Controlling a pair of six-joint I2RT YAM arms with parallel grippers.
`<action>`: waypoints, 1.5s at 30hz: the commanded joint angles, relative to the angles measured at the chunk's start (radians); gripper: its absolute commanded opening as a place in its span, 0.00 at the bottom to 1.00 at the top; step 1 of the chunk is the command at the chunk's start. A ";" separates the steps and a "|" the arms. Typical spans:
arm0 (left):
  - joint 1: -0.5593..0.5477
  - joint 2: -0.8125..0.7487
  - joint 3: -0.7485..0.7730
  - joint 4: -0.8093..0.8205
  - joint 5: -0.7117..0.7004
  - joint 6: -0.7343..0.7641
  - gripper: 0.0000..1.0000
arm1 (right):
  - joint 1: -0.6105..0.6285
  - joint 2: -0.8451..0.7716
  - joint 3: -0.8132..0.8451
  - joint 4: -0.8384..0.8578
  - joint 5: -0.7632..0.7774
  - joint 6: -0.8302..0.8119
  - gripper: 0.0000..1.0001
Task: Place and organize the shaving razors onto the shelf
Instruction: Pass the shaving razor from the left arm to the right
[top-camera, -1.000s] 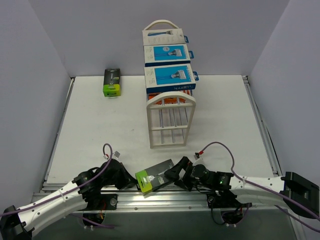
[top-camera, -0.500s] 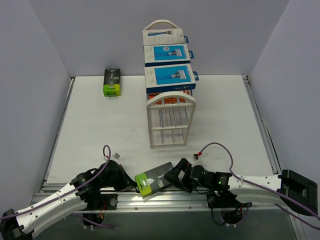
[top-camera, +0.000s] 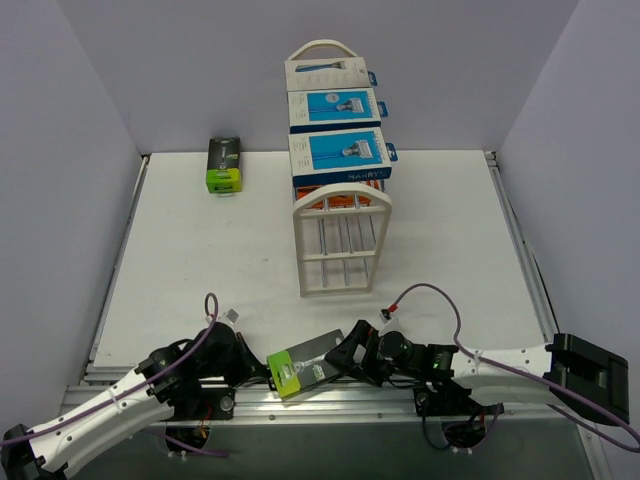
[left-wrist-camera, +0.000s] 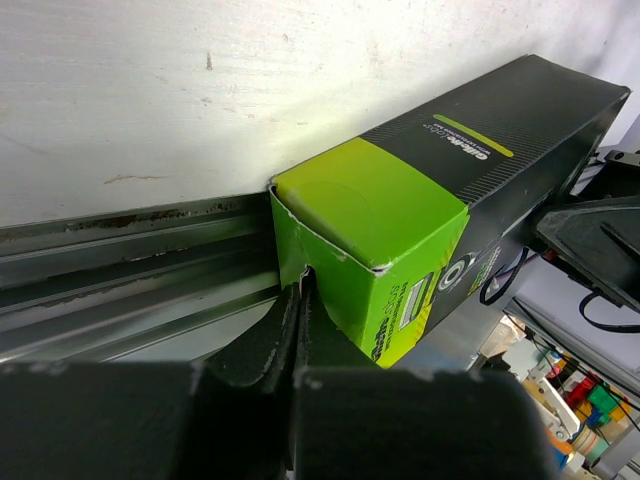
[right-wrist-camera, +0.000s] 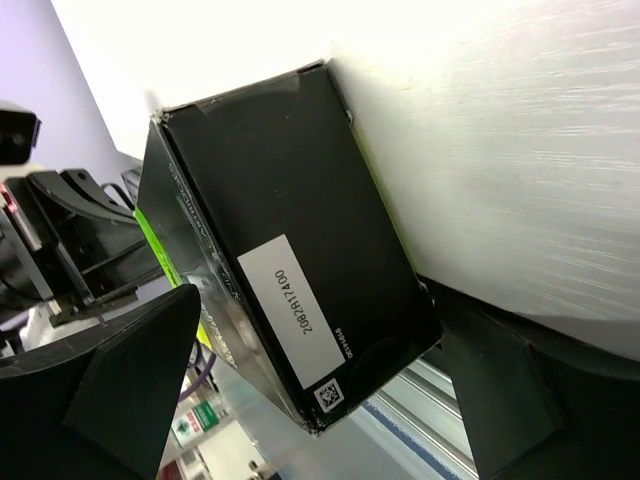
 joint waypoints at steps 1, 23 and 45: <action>-0.002 -0.002 0.000 -0.060 0.038 0.011 0.02 | 0.007 0.041 -0.020 0.055 -0.016 -0.058 1.00; -0.002 -0.063 -0.005 -0.119 0.066 0.013 0.02 | -0.004 -0.273 -0.063 -0.088 0.076 -0.128 0.96; -0.002 0.015 -0.015 -0.064 0.095 0.070 0.02 | -0.004 -0.084 -0.015 0.144 0.052 -0.252 0.83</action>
